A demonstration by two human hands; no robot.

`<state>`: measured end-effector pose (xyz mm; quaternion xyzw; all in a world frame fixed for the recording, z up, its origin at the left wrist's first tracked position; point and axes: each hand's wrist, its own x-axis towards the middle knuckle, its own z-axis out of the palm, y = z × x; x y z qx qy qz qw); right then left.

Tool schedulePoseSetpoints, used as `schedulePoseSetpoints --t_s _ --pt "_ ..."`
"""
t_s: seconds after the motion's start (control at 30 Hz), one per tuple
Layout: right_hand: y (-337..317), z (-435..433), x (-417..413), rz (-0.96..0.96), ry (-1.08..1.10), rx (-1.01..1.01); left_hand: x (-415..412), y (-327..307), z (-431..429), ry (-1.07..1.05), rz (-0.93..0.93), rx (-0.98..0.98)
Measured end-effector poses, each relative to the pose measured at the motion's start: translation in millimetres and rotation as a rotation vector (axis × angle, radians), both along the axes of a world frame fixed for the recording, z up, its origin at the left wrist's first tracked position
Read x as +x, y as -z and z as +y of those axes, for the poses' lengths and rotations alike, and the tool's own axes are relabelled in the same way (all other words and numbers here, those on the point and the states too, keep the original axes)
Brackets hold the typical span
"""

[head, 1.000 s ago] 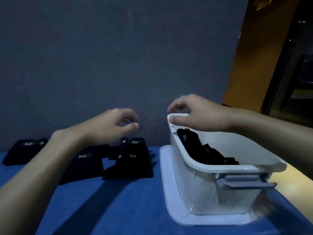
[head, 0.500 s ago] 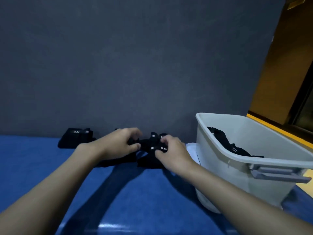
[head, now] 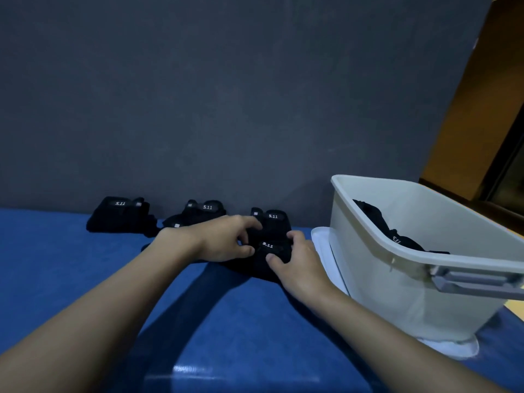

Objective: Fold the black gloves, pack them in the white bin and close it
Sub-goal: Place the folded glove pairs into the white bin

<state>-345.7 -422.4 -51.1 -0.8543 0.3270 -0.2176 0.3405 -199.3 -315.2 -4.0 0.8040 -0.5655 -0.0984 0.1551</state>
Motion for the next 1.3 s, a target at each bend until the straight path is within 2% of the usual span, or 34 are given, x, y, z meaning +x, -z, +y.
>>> schedulePoseSetpoints --t_s 0.43,0.83,0.97,1.1,1.3 --pt "-1.9 0.5 -12.2 0.052 -0.083 0.072 2.7 8.4 -5.6 0.049 -0.013 0.038" --pt "0.8 3.9 -19.3 -0.091 -0.123 0.168 -1.6 4.4 -2.9 0.043 0.144 0.102" --pt "-0.8 5.5 -20.9 -0.183 -0.131 0.150 1.8 2.2 -0.4 0.027 0.283 0.044" --pt "-9.8 7.6 -20.6 -0.275 -0.123 0.073 6.4 -7.0 10.1 0.041 0.528 -0.078" --pt "-31.6 11.6 -20.1 -0.406 -0.150 0.040 9.6 -24.2 26.5 0.046 0.735 -0.202"
